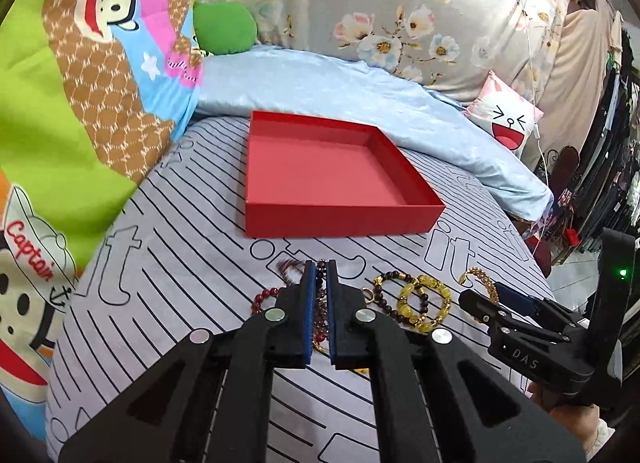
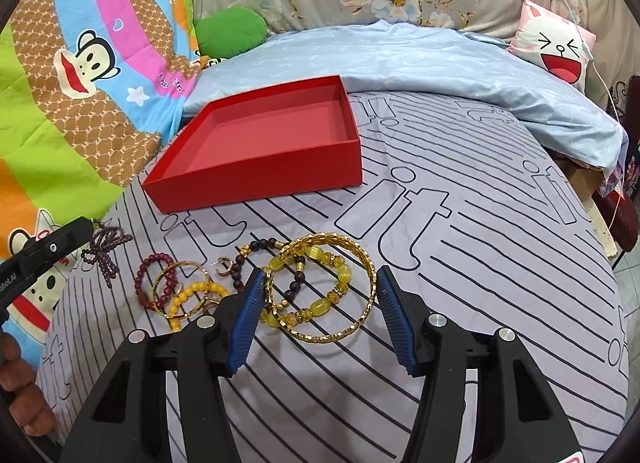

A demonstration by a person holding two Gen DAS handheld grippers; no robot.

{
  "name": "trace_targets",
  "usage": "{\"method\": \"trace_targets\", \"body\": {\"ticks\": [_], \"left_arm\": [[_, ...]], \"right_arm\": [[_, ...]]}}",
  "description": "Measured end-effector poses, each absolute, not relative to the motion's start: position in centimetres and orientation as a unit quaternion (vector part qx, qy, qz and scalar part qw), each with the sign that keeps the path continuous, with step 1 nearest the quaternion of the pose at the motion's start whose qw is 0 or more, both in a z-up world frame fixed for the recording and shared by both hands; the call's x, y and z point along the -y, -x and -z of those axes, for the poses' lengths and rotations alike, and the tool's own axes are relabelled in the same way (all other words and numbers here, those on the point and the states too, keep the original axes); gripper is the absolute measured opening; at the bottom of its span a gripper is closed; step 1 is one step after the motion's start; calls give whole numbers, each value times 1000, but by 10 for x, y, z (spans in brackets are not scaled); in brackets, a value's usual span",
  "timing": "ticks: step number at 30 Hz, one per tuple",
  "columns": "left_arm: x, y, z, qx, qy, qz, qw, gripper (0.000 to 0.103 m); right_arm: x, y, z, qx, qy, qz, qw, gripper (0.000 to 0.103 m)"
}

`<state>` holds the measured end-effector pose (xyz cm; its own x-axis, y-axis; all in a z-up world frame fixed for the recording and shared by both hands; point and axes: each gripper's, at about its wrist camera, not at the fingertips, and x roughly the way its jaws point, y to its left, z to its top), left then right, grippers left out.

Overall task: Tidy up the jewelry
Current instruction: 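Close left gripper on the garnet strand while right gripper closes on the twisted gold bangle, then carry both held pieces into the red tray and open both grippers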

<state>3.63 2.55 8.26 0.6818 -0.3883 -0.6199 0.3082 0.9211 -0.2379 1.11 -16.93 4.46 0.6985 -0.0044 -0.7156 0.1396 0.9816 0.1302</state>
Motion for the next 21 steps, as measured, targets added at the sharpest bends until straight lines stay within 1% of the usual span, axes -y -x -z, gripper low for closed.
{"method": "trace_targets", "body": {"ticks": [12,16,21], "left_arm": [[-10,-59,-97,-340,40,197,919,5],[-3,-89,-101,-340,32,196,919,5],[3,-139,-108,-336,24,192,922,5]], "right_arm": [[173,-26,-66,-366,-80,24,927,55],[179,-54,-75,-362,-86,6,928,55],[190,-113,-93,-360,-93,-15,928,55]]}}
